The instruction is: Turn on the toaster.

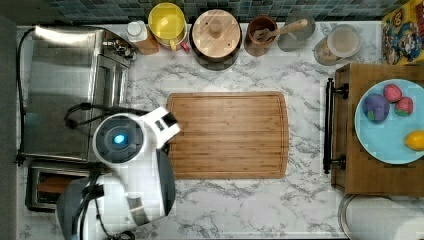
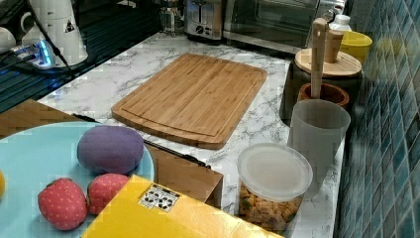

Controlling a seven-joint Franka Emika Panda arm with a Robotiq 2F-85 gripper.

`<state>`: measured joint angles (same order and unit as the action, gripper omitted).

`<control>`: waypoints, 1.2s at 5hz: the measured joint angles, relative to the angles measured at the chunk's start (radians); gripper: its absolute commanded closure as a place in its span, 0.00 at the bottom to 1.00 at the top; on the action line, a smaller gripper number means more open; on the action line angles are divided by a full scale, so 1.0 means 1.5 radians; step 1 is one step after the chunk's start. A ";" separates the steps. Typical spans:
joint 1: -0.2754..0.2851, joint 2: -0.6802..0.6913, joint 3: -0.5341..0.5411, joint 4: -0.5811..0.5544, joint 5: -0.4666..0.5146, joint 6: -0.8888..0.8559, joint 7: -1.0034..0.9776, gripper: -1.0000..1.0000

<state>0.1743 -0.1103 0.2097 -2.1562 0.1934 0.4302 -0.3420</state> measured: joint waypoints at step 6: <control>0.075 -0.097 0.049 -0.155 0.057 0.046 -0.001 1.00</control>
<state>0.2864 -0.2559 0.2827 -2.3887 0.2791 0.4995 -0.3442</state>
